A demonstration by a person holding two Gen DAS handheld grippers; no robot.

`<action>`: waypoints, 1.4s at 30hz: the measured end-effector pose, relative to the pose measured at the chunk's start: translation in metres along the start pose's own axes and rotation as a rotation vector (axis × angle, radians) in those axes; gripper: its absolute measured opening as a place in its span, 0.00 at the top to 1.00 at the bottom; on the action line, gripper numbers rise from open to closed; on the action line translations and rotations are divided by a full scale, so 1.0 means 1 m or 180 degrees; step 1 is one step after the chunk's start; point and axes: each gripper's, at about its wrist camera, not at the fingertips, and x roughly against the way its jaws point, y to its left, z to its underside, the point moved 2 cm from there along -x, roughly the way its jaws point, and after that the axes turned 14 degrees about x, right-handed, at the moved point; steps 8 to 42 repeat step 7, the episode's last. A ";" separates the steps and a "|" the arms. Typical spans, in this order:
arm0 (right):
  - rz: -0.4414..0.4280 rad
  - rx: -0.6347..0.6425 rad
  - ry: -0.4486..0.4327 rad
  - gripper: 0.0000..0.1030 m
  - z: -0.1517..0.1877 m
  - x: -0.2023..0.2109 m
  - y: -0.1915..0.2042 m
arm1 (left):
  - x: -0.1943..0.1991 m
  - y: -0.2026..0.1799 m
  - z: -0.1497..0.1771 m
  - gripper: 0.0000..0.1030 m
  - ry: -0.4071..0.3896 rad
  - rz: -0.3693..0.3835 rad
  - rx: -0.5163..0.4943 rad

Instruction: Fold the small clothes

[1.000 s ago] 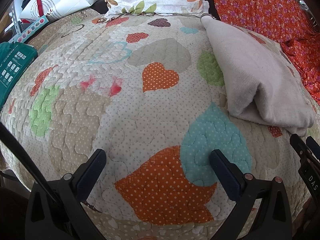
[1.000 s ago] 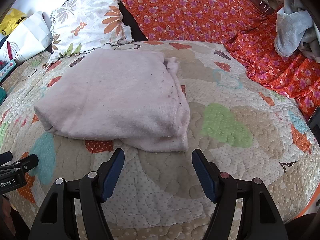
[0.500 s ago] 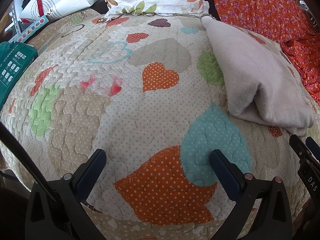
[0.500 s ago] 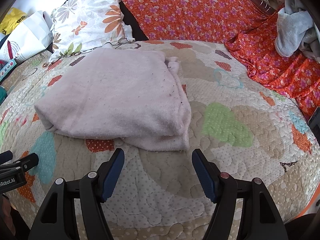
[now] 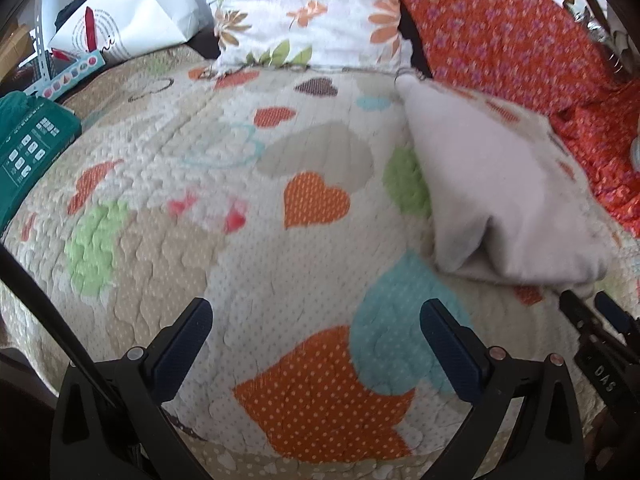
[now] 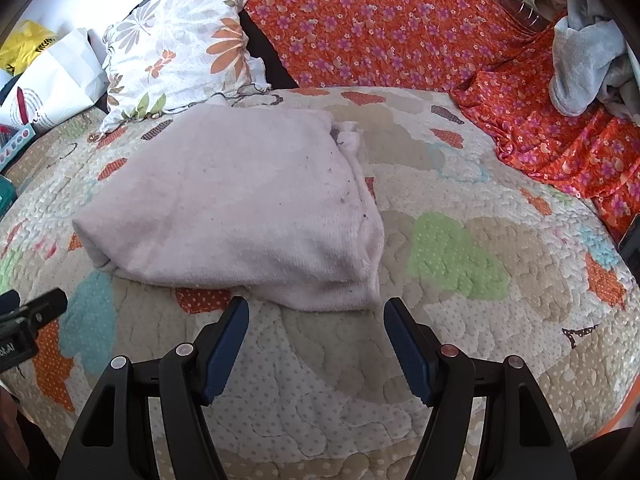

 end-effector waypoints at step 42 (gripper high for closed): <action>-0.0179 -0.0014 0.0020 0.27 -0.002 -0.001 0.000 | 0.004 -0.013 -0.010 0.00 -0.0007 0.0034 -0.0011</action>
